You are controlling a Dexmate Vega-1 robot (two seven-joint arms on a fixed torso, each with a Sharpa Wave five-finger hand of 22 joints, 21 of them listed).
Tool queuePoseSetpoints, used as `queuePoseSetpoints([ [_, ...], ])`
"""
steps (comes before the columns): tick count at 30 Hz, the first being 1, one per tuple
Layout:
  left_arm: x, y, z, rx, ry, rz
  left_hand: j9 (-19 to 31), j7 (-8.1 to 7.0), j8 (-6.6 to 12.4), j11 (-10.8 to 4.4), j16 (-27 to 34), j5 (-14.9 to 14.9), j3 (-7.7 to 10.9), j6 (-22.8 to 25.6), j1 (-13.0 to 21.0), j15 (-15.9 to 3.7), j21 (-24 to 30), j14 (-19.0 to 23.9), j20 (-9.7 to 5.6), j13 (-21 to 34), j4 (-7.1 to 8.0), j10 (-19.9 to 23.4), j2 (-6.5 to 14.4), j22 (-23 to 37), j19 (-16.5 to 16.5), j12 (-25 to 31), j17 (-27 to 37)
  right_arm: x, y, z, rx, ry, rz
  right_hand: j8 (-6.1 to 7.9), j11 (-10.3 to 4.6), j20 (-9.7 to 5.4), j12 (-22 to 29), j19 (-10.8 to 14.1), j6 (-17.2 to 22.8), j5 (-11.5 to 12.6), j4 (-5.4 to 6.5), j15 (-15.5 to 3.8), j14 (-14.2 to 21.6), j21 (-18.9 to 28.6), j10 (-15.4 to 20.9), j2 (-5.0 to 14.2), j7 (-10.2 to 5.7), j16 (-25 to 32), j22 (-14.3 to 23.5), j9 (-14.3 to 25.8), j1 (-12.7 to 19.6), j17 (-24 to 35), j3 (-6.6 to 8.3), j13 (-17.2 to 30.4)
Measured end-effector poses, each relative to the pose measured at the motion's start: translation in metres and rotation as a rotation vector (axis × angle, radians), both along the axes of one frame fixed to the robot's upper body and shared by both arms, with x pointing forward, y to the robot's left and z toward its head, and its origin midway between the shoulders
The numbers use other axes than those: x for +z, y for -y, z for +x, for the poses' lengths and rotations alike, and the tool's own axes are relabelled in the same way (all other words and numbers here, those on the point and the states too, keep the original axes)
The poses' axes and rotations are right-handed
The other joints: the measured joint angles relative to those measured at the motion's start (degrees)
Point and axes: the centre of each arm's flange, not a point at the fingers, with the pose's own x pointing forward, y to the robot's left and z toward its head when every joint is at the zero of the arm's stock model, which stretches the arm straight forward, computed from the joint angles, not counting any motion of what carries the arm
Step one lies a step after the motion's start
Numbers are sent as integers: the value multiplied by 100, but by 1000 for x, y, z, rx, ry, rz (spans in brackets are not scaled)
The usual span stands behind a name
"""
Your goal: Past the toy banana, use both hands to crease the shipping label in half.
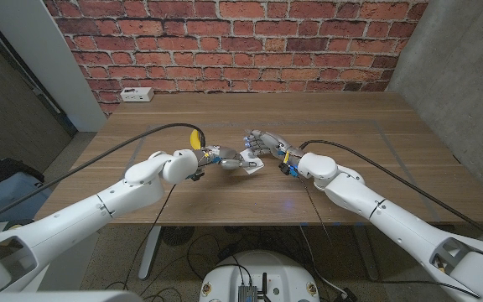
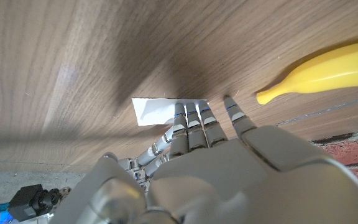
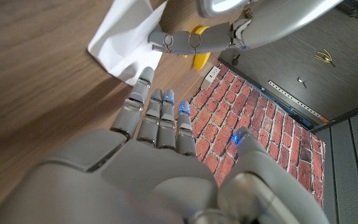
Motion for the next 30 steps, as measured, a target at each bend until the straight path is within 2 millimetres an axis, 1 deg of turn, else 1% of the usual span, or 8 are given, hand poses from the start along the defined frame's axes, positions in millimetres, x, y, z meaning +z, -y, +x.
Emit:
queuePoseSetpoints([
  [3,0,1,0,0,0,1,0,-3,0,-9,0,0,0,3,0,0,0,0,0,0,0,-9,0,0,1,0,0,1,3,-4,-16,2,7,0,26,49,0,186,116,0,-23,34,159,0,126,-18,4,0,0,0,-18,0,-23,-3],
  [6,1,1,1,1,0,2,0,-52,23,-10,0,0,-23,52,0,0,0,0,-15,-1,23,-10,0,0,15,0,0,1,6,-7,-36,-4,6,0,19,66,0,225,126,0,-23,39,174,0,136,-38,13,0,0,0,-39,0,-23,-3],
  [12,2,3,2,1,-1,3,0,-52,23,-19,0,0,-23,52,0,0,0,0,-21,-1,23,-19,0,0,21,1,0,-5,14,-10,-85,-49,-3,0,39,89,0,248,188,0,-43,79,215,0,199,-99,12,0,-1,0,-38,0,-44,-3],
  [14,2,3,3,2,-2,4,0,-53,23,-19,0,0,-58,53,0,-2,0,-2,-21,-1,22,-19,0,0,21,1,0,-6,15,-11,-93,-59,-7,0,39,97,0,256,188,0,-24,79,214,0,198,-99,12,-8,-1,0,-38,1,-64,-3],
  [16,2,3,3,2,-3,5,-1,-73,23,-20,0,0,-65,73,0,-61,0,1,-21,-2,17,-20,0,1,21,1,0,-9,17,-12,-101,-72,-12,0,39,96,0,256,188,0,-18,79,214,0,198,-124,12,-23,-1,-1,-63,1,-69,-3],
  [21,3,4,5,0,-4,6,-1,-73,23,-40,0,0,-64,73,0,-61,0,1,-21,-3,17,-40,0,1,21,1,-1,-14,20,-12,-120,-105,-24,22,38,95,0,255,299,0,5,79,214,-32,238,-144,43,-23,-3,-1,-84,17,-92,-2],
  [24,3,5,5,-1,-4,7,-1,-70,23,-40,0,0,-64,70,21,-61,0,0,-21,-3,16,-40,21,1,21,1,-1,-14,22,-15,-122,-110,-33,22,45,95,0,255,363,0,21,79,213,-54,245,-144,25,-23,-3,-1,-83,18,-108,-2],
  [30,4,6,6,-3,-5,9,0,-51,23,-39,0,0,-79,51,30,-61,0,0,-21,-4,32,-39,30,1,21,1,-1,-18,22,-15,-119,-126,-52,22,69,94,0,255,372,0,21,78,213,-74,270,-158,33,-46,-2,-1,-131,18,-108,6],
])
